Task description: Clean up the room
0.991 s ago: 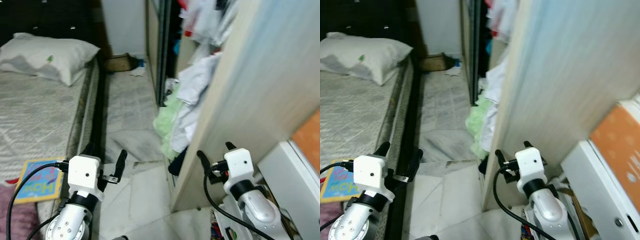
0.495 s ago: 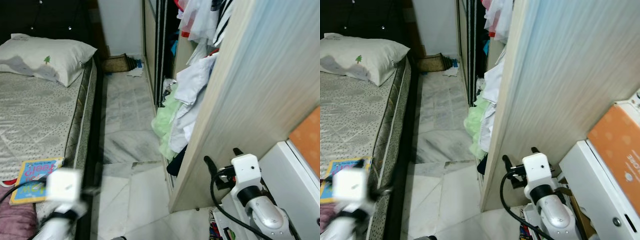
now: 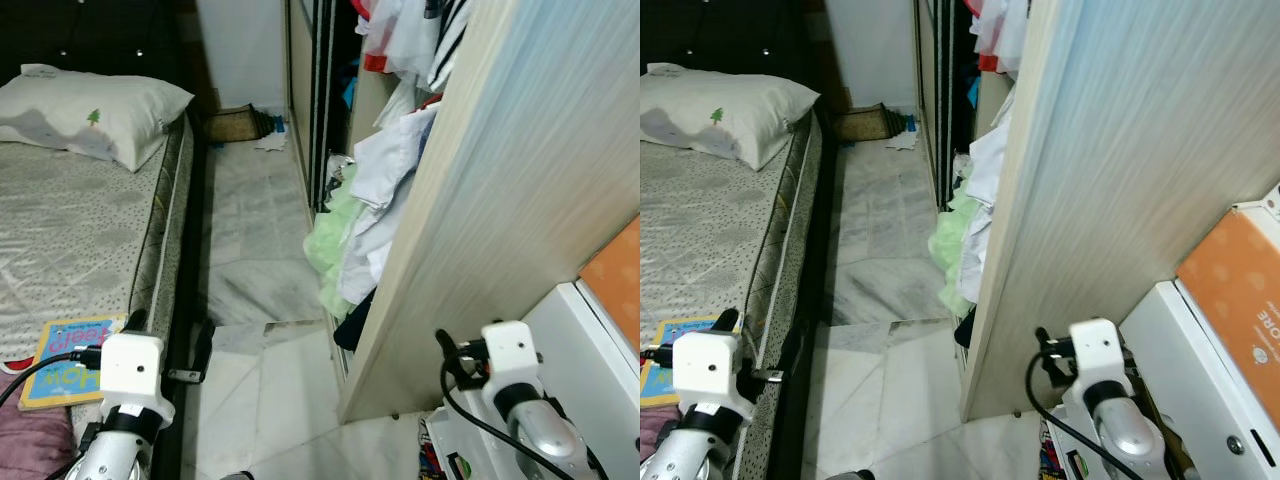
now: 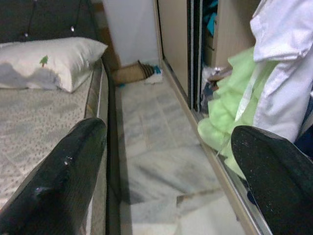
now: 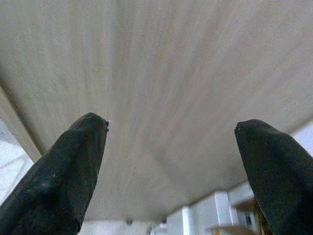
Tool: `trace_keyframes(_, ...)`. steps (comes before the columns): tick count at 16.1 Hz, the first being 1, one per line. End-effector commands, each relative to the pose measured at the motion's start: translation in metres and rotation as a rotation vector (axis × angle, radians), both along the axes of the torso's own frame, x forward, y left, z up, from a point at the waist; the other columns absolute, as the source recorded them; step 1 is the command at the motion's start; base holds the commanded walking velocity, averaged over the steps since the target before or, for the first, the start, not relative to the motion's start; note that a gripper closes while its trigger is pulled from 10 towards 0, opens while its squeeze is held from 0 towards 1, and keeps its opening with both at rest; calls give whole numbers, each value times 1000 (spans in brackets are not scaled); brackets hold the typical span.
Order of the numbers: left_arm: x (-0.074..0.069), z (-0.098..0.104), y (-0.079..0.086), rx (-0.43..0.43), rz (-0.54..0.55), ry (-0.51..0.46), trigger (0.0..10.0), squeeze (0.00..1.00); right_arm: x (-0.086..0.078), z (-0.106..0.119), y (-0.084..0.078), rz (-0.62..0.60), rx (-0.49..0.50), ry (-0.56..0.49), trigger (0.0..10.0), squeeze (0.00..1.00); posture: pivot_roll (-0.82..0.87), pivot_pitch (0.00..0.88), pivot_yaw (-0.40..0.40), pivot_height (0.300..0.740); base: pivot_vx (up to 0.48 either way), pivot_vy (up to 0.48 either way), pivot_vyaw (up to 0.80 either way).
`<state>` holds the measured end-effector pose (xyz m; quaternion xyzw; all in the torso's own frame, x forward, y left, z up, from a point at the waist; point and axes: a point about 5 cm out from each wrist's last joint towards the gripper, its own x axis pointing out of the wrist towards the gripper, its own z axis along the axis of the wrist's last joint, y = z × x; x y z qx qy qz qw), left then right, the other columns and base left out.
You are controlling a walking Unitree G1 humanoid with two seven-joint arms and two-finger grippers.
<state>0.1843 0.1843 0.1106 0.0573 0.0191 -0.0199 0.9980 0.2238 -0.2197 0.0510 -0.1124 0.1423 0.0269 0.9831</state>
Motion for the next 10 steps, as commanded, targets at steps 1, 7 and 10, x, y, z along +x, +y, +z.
trace_keyframes(1,3,7,-5,-3,-24,-31,10000,0,-14,-19,-15,-66,0,75,10000,0,-3,120,-37,740,0,0,0)
trace_keyframes(7,21,21,-19,-31,-69,-100,10000,0,-53,-81,-48,-238,65,374,10000,0,-13,119,-28,740,0,0,0)
trace_keyframes(10,27,24,-28,-49,-88,-117,10000,0,-75,-112,-46,-207,35,557,10000,0,-12,120,-27,740,0,0,0)
